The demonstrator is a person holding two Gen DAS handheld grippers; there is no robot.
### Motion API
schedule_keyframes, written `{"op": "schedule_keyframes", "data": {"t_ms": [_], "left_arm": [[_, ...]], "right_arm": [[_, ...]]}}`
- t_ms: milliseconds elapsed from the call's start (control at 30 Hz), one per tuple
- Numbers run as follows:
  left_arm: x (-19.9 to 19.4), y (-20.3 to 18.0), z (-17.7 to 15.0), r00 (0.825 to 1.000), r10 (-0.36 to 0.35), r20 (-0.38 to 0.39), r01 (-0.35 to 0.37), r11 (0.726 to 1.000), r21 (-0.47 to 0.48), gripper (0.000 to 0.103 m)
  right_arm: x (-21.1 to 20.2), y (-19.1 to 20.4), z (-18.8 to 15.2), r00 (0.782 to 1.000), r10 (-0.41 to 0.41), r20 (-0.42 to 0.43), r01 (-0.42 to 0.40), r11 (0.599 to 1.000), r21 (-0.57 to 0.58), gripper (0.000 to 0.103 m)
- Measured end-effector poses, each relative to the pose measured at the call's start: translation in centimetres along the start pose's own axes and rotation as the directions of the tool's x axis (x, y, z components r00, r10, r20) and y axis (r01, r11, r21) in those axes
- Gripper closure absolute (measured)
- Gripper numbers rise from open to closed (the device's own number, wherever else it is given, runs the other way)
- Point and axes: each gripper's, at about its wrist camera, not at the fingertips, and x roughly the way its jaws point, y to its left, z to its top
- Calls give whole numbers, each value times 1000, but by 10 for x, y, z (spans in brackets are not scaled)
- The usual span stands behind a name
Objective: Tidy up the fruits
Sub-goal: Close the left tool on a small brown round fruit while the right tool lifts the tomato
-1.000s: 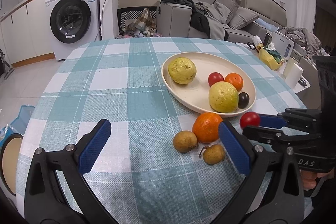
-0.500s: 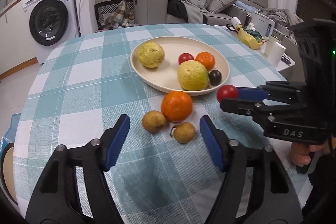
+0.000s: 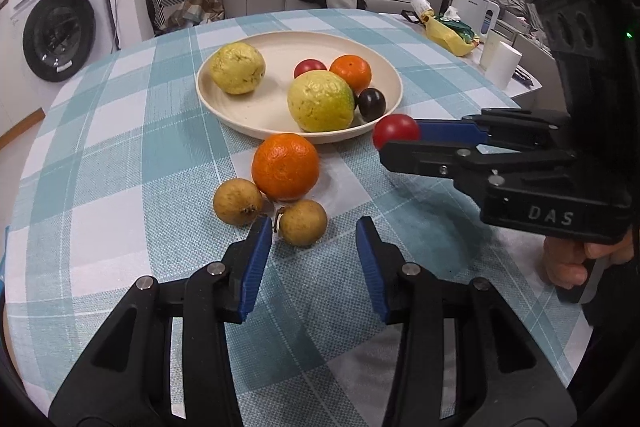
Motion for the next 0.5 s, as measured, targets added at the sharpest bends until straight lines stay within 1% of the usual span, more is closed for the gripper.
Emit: {"op": "schedule_keyframes", "data": {"t_ms": [133,267,333,500], "left_arm": [[11,2,0,1000,9,-22,-9,1000,-18,62],[15,5,2,1000,11,-26,-12,999,-30,73],[17,8,3,1000,12,-26,-13,999,-39,76],[18,10,5,1000,4,-26,-5,999,-43,77]], "right_arm": [[0,0,0,1000,0,0,0,1000,-1,71],[0,0,0,1000,0,1,0,1000,0,71],[0,0,0,1000,-1,0,1,1000,0,71],[-1,0,-1,1000,0,0,0,1000,0,71]]}}
